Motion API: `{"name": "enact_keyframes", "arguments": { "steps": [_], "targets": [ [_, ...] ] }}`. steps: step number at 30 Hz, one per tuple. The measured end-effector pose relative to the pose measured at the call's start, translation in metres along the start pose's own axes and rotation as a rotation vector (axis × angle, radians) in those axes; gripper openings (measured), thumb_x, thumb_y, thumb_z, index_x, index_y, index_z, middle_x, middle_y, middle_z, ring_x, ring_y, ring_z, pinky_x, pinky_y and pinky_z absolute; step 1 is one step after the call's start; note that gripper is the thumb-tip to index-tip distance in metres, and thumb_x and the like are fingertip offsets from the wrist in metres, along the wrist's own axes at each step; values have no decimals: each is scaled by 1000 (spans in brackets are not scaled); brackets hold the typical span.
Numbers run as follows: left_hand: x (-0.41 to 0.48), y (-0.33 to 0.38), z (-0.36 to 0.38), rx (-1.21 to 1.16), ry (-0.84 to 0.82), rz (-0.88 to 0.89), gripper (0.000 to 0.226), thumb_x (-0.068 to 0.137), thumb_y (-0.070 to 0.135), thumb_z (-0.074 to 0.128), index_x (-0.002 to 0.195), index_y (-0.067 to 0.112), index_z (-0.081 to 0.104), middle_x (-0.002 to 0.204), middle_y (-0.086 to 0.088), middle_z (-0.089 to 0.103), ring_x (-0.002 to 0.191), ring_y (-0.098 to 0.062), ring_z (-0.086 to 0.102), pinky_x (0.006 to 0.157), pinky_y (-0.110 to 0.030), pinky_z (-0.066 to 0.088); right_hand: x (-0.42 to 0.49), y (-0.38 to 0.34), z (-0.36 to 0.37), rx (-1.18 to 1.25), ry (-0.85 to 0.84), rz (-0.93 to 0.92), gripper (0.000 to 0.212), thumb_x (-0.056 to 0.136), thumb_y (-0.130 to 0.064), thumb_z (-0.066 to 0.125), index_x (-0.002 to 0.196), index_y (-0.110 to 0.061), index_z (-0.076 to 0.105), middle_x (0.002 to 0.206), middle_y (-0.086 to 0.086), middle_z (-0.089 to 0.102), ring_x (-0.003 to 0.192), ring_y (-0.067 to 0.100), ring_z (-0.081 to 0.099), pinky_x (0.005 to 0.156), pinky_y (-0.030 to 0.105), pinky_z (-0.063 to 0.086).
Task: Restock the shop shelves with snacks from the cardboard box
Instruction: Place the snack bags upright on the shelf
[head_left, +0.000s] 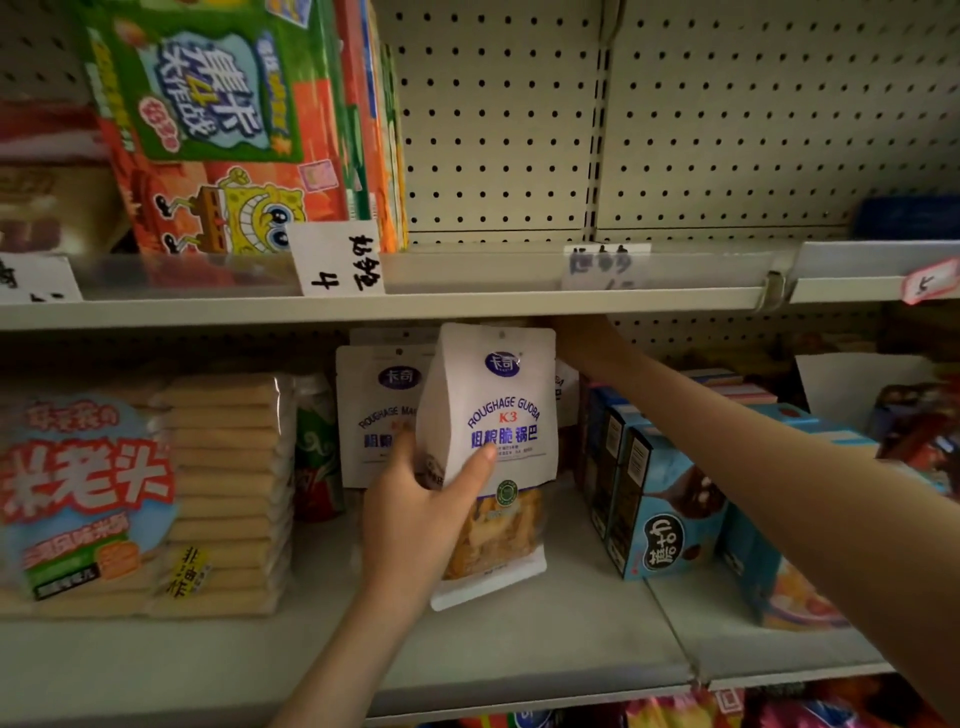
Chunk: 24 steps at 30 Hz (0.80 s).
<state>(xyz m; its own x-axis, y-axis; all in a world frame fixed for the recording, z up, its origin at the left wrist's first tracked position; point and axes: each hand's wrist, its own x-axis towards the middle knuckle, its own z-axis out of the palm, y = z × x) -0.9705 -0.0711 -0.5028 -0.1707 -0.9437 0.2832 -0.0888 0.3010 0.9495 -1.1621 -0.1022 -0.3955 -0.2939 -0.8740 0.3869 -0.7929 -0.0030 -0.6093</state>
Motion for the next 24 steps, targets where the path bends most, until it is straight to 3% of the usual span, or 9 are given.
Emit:
{"name": "enact_keyframes", "arguments": {
  "steps": [2, 5, 7, 10, 13, 17, 20, 24],
  "targets": [
    [1, -1, 2, -8, 3, -19, 37, 67, 59, 69, 96, 43, 56, 94, 18, 68, 86, -3, 67, 73, -31, 58, -2, -4, -2, 63, -15, 11, 18, 96, -5, 47, 100, 9, 58, 97, 19, 59, 87, 22, 51, 86, 30, 42],
    [1, 1, 3, -23, -11, -10, 29, 72, 50, 72, 95, 41, 56, 92, 19, 68, 85, -2, 67, 70, -25, 56, -10, -7, -7, 247, -43, 87, 27, 96, -5, 46, 69, -10, 45, 72, 2, 48, 65, 9, 44, 62, 14, 43],
    [0, 3, 4, -52, -18, 0, 27, 74, 46, 72, 95, 39, 57, 91, 18, 69, 83, -1, 68, 67, -21, 55, -14, -1, -12, 376, -47, 135, 31, 95, -6, 46, 66, -14, 40, 69, 2, 44, 65, 11, 45, 54, 10, 41],
    [-3, 3, 7, -72, -44, -4, 28, 73, 45, 72, 97, 36, 60, 89, 15, 71, 80, -1, 69, 68, -25, 57, -17, 10, -19, 483, -70, 134, 16, 91, -27, 56, 86, -13, 54, 91, 5, 57, 94, 22, 55, 77, 28, 47],
    [-5, 1, 12, -83, -94, -5, 28, 75, 41, 73, 99, 35, 61, 91, 15, 72, 80, 1, 69, 68, -23, 57, -26, 12, -29, 461, -153, -27, 38, 75, -47, 71, 100, -20, 64, 106, 3, 67, 104, 22, 61, 89, 40, 50],
    [-3, -3, 17, -62, -114, 4, 33, 75, 41, 73, 104, 32, 59, 92, 14, 71, 81, 2, 68, 66, -19, 56, -33, 6, -35, 325, -307, -154, 13, 79, -21, 69, 90, -26, 66, 99, -4, 69, 98, 15, 65, 90, 35, 52],
    [0, 0, 19, -26, -180, 17, 43, 76, 45, 70, 112, 30, 54, 99, 13, 68, 89, 1, 66, 69, -15, 54, -30, 7, -34, 267, -287, -138, 14, 83, -12, 67, 80, -25, 64, 87, -7, 68, 88, 10, 64, 91, 33, 51],
    [1, 11, 15, 95, -192, 78, 46, 78, 61, 42, 110, 29, 46, 94, 19, 59, 82, 11, 55, 62, 2, 40, -28, 10, -33, 171, -259, -113, 13, 85, -14, 65, 80, -26, 65, 88, -8, 68, 87, 11, 64, 89, 32, 52]
  ]
}}
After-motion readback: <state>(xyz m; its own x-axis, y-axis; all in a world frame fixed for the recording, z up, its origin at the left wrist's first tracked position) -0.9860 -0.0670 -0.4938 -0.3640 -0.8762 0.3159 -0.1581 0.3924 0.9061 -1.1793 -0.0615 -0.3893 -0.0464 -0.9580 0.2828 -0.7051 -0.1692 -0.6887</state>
